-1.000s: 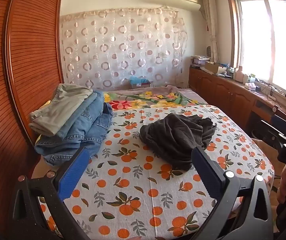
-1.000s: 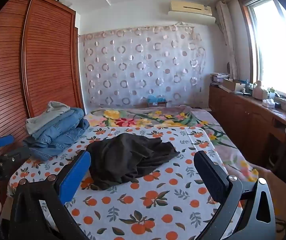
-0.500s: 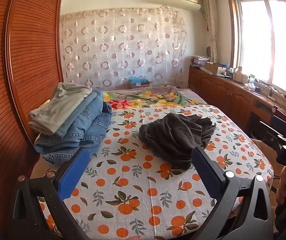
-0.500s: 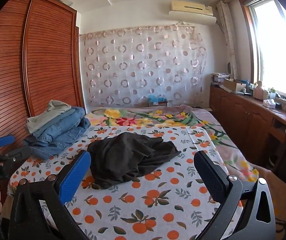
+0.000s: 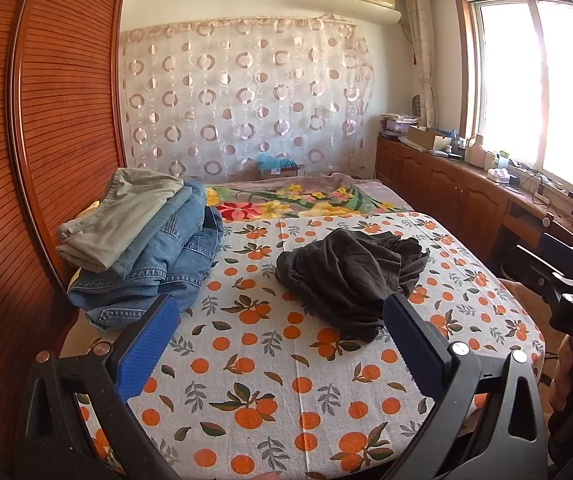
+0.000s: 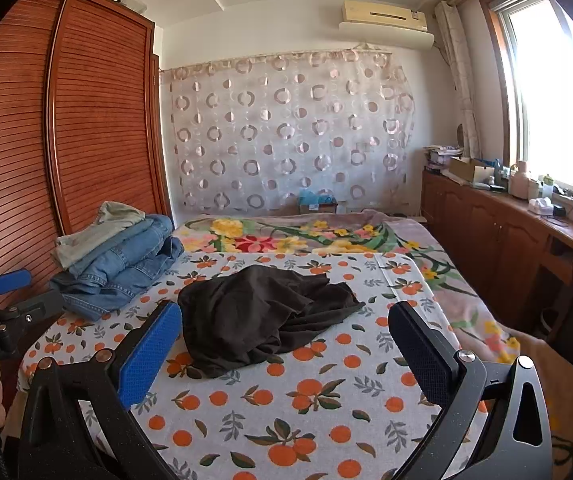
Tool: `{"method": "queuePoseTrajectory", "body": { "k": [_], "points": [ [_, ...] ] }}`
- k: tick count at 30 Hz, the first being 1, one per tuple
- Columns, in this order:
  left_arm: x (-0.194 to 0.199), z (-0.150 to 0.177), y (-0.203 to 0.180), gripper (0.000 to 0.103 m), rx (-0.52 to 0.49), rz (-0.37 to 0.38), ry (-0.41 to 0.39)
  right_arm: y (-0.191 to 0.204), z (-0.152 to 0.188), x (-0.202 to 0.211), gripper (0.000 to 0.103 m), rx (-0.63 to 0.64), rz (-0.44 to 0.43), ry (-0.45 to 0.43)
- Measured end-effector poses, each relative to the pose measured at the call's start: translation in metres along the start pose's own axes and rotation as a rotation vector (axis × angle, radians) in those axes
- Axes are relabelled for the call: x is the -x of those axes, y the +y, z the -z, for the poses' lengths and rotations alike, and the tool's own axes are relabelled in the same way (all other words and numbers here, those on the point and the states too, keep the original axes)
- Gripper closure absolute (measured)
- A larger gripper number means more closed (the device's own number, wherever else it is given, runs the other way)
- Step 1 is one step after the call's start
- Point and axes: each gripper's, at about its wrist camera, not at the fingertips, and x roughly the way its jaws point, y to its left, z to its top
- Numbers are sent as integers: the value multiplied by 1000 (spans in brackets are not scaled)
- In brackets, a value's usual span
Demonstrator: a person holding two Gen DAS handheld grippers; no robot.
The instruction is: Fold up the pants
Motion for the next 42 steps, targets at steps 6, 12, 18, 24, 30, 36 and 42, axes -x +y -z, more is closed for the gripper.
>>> {"method": "queuePoseTrajectory", "body": {
  "k": [6, 12, 18, 24, 30, 36, 42],
  "points": [
    [0, 0, 0, 1, 1, 0, -1, 0, 0, 0, 0, -1, -3, 0],
    [0, 0, 0, 1, 1, -1, -1, -1, -1, 0, 0, -2, -4, 1],
    [0, 0, 0, 1, 3, 0, -2, -1, -1, 1, 0, -4, -5, -1],
    [0, 0, 0, 1, 3, 2, -2, -1, 0, 1, 0, -2, -5, -1],
    [0, 0, 0, 1, 2, -1, -4, 0, 0, 1, 0, -2, -5, 0],
    [3, -1, -7, 1, 3, 2, -4, -1, 0, 1, 0, -2, -5, -1],
    [3, -3, -11, 1, 3, 3, -6, 0, 0, 2, 0, -2, -6, -3]
  ]
}}
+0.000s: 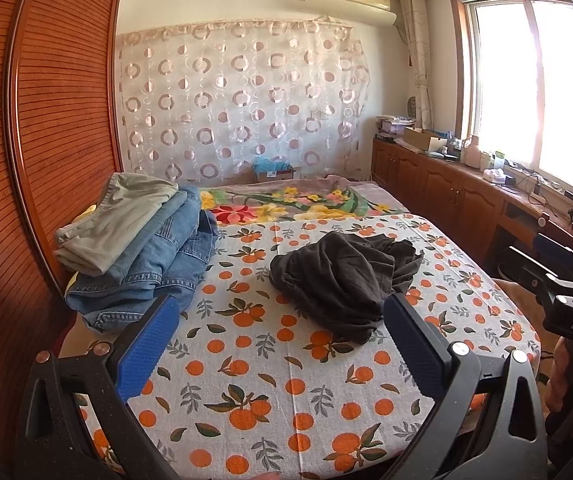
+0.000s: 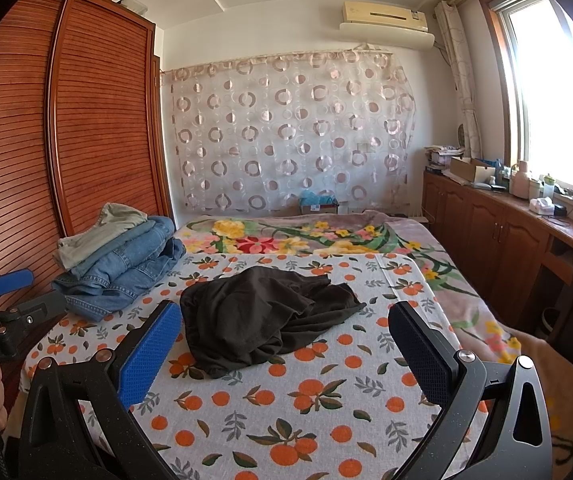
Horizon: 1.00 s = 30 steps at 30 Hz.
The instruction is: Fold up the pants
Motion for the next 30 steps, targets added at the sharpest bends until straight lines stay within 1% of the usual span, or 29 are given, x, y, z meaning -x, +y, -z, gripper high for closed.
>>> {"method": "queuePoseTrajectory", "body": {
  "k": [19, 20, 23, 26, 30],
  "points": [
    [-1, 1, 0, 1, 1, -1, -1, 2, 0, 0, 0, -3, -4, 5],
    [2, -2, -6, 1, 1, -2, 1, 2, 1, 0, 0, -4, -4, 6],
    [0, -4, -12, 1, 1, -3, 9, 0, 2, -3, 0, -6, -8, 11],
    [-3, 0, -8, 1, 3, -1, 28, -1, 4, -6, 0, -9, -13, 20],
    [-17, 6, -4, 1, 11, -1, 62, -3, 8, -13, 0, -11, -27, 34]
  ]
}}
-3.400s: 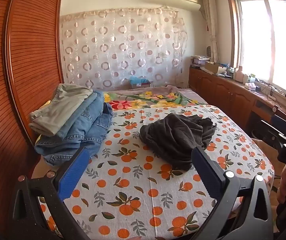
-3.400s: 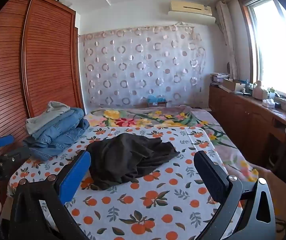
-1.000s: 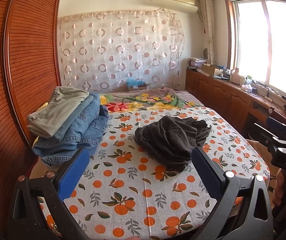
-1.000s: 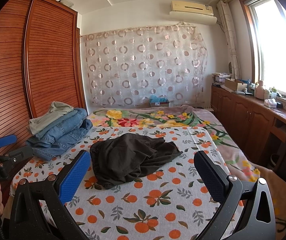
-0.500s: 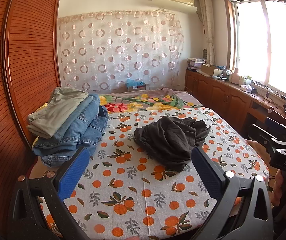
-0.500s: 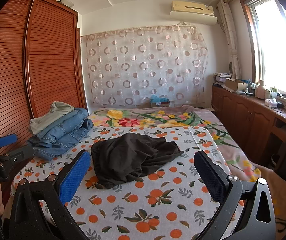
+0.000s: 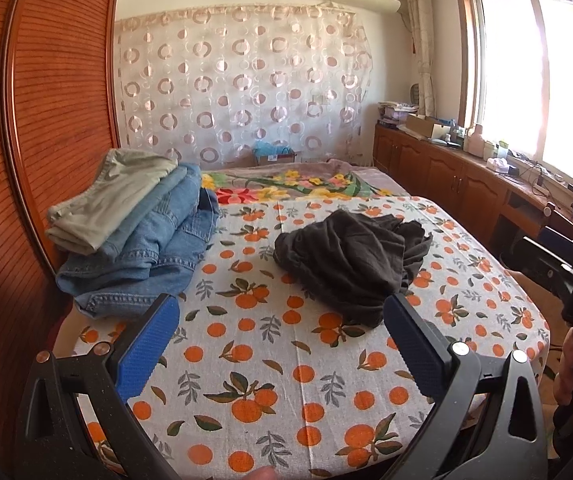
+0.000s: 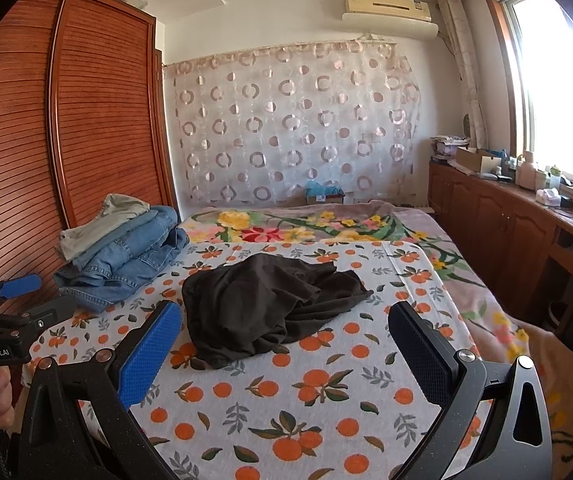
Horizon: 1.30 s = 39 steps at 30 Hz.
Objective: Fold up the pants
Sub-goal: 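Reach the right gripper to the crumpled black shirt and grasp it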
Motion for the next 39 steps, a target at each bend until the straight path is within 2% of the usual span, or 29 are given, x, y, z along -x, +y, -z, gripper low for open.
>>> {"method": "queuePoseTrajectory", "body": {
  "k": [5, 9, 12, 14, 16, 19, 25, 28, 31, 39],
  "points": [
    [-20, 15, 16, 1, 6, -14, 43, -4, 5, -9, 0, 1, -21, 24],
    [-35, 26, 26, 1, 18, 11, 76, -5, 8, -19, 0, 8, -48, 49],
    [-43, 32, 33, 1, 31, 42, 103, -6, 11, -27, 4, 22, -65, 68],
    [-47, 35, 35, 1, 33, 48, 109, -5, 12, -34, 12, 39, -85, 93],
    [-52, 40, 39, 1, 39, 48, 122, -4, 13, -42, 28, 52, -98, 120],
    [-61, 46, 43, 1, 40, 58, 144, -4, 12, -56, 46, 61, -127, 171],
    [-71, 55, 54, 1, 48, 67, 168, 5, 11, -86, 69, 83, -219, 273],
    [-70, 56, 60, 5, 62, 73, 158, 10, 11, -107, 71, 90, -272, 344],
    [-70, 54, 65, 7, 72, 69, 147, 15, 8, -121, 71, 135, -266, 378],
    [-74, 57, 75, 9, 93, 71, 157, 16, 2, -145, 70, 141, -273, 454]
  ]
}}
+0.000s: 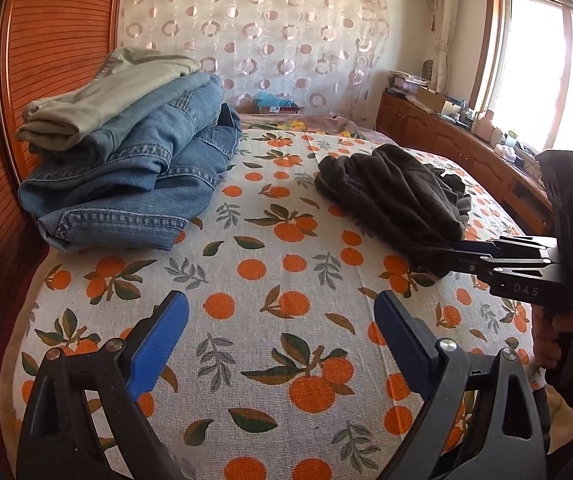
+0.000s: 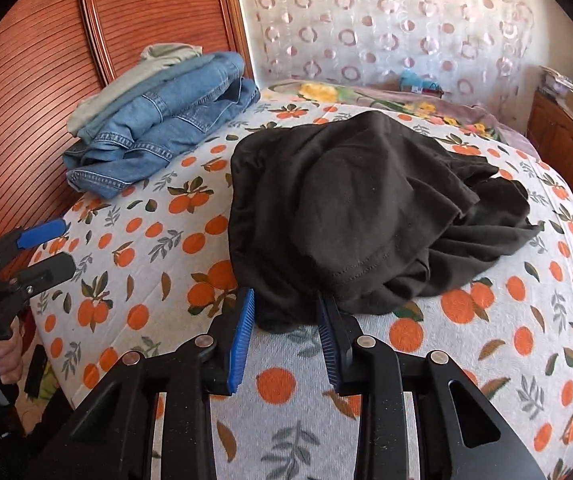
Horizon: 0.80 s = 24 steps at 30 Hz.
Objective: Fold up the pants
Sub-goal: 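Reach the right gripper to the crumpled black shirt and grasp it, then lift the black shirt with the right gripper while the left gripper grasps another part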
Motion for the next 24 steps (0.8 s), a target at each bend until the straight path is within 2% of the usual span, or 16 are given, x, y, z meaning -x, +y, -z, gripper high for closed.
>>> {"method": "queuePoseTrajectory", "body": {
  "k": [3, 5, 6, 7, 12, 16, 18, 24],
  "points": [
    [-2, -1, -1, 9, 8, 17, -5, 2, -6, -15, 71, 19, 13, 17],
    [-4, -3, -4, 8, -1, 19, -6, 4, -8, -16, 85, 43, -6, 20],
    [-5, -4, -6, 9, -6, 24, -5, 3, -9, -14, 92, 36, -49, 24],
    [-6, -5, -7, 8, -7, 33, -2, 1, -9, -9, 95, 28, -76, 20],
    [-9, -11, -19, 9, -30, 75, 8, -15, -7, 52, 96, 7, -104, -111],
    [-13, -19, -37, 9, -68, 111, 9, -37, 5, 110, 96, -27, -26, -233],
    [-16, -24, -47, 8, -88, 125, 10, -54, 15, 136, 96, -49, 60, -287],
    [-26, -33, -79, 9, -161, 162, 27, -110, 54, 170, 97, -173, 226, -313]
  ]
}}
